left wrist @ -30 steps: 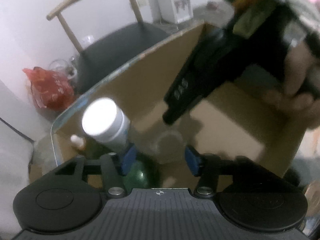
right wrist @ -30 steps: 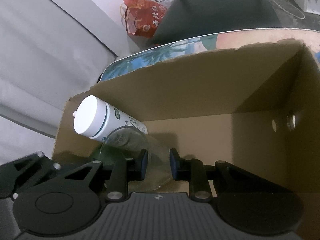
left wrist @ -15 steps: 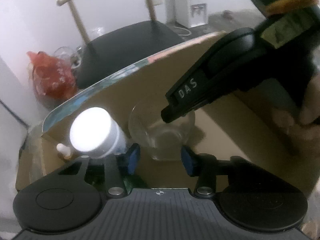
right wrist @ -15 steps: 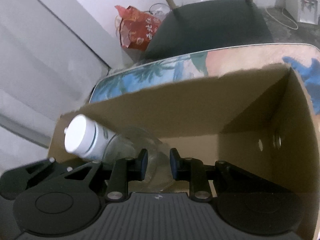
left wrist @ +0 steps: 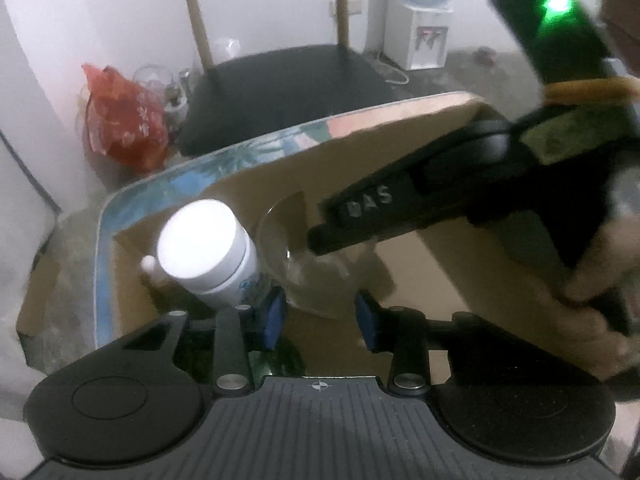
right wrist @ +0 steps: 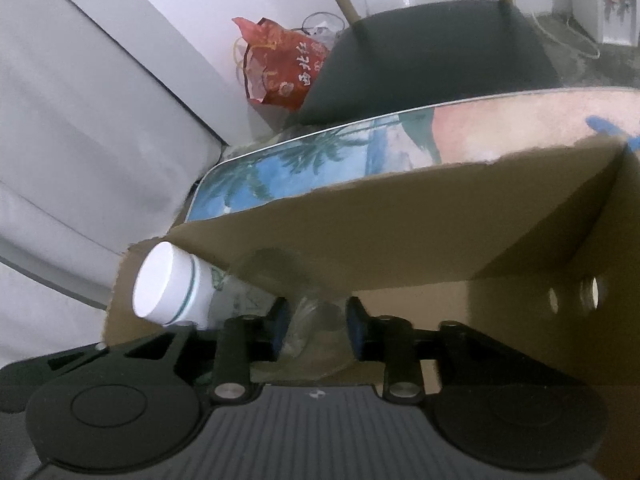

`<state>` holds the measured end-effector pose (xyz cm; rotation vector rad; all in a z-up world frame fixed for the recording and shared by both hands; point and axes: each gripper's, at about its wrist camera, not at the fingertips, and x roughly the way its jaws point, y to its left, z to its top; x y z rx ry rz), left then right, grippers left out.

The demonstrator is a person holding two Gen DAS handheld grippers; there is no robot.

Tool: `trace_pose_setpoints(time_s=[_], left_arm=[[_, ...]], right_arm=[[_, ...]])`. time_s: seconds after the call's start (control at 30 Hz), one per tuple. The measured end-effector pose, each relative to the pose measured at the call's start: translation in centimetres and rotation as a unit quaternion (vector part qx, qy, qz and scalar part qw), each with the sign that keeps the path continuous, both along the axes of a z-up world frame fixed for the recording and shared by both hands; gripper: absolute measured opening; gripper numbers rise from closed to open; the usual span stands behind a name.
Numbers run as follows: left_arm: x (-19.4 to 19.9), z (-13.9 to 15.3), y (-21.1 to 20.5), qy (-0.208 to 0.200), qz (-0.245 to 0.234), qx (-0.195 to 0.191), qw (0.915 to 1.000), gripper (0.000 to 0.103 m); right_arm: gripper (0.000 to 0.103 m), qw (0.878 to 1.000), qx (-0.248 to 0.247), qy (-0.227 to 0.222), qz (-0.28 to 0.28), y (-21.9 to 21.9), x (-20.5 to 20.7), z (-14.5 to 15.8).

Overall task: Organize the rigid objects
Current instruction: 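Withdraw the right gripper from the box toward the table, then close the right gripper around the black gold-capped cylinder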

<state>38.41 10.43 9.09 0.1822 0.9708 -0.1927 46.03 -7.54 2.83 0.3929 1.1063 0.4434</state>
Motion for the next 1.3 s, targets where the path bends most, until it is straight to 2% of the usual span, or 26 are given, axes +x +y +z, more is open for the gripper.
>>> trace_pose_setpoints(time_s=[0.07, 0.23, 0.37, 0.5, 0.6, 0.7, 0.77, 0.97, 1.13, 1.27, 1.3], left_arm=[[-1.2, 0.9, 0.1, -0.01, -0.006, 0.003, 0.9999, 0.039], [-6.3, 3.9, 1.2, -0.053, -0.028, -0.017, 0.9981, 0.044], [-12.4, 5.5, 1.1, -0.099, -0.054, -0.038, 0.9929, 0.046], [-17.3, 4.9, 1.1, -0.141, -0.071, -0.082, 0.9841, 0.045], [-20.2, 2.7, 1.5, -0.155, -0.071, -0.122, 0.9777, 0.045], [-23.1, 0.3, 1.1, -0.153, -0.067, -0.158, 0.9731, 0.044], [-24.1, -1.5, 0.7, -0.155, -0.071, -0.169, 0.9707, 0.043], [-23.9, -4.6, -1.0, -0.153, -0.089, -0.173, 0.9689, 0.039], [-24.1, -6.2, -2.0, -0.161, -0.092, -0.136, 0.9733, 0.038], [-23.0, -7.5, -1.7, -0.156, -0.08, -0.161, 0.9712, 0.037], [-23.2, -7.9, -1.5, -0.156, -0.076, -0.164, 0.9711, 0.03]], right_arm=[[0.063, 1.0, -0.004, -0.005, 0.002, -0.2, -0.6, 0.7], [0.064, 0.999, -0.02, -0.038, 0.013, -0.8, -2.5, 3.7], [0.064, 0.995, -0.004, -0.081, 0.052, -1.9, -6.3, 7.2], [0.064, 0.988, 0.016, -0.131, 0.085, -4.3, -11.9, 10.0], [0.064, 0.982, 0.031, -0.163, 0.091, -6.1, -16.1, 11.1], [0.064, 0.979, 0.036, -0.172, 0.1, -7.8, -19.6, 10.6], [0.063, 0.98, 0.032, -0.165, 0.104, -8.6, -21.4, 9.6], [0.063, 0.982, 0.014, -0.155, 0.103, -9.2, -24.5, 6.5], [0.063, 0.987, 0.016, -0.143, 0.078, -9.1, -25.5, 5.1], [0.063, 0.983, 0.003, -0.153, 0.097, -8.5, -26.7, 5.3], [0.063, 0.982, -0.002, -0.157, 0.102, -8.3, -26.8, 5.3]])
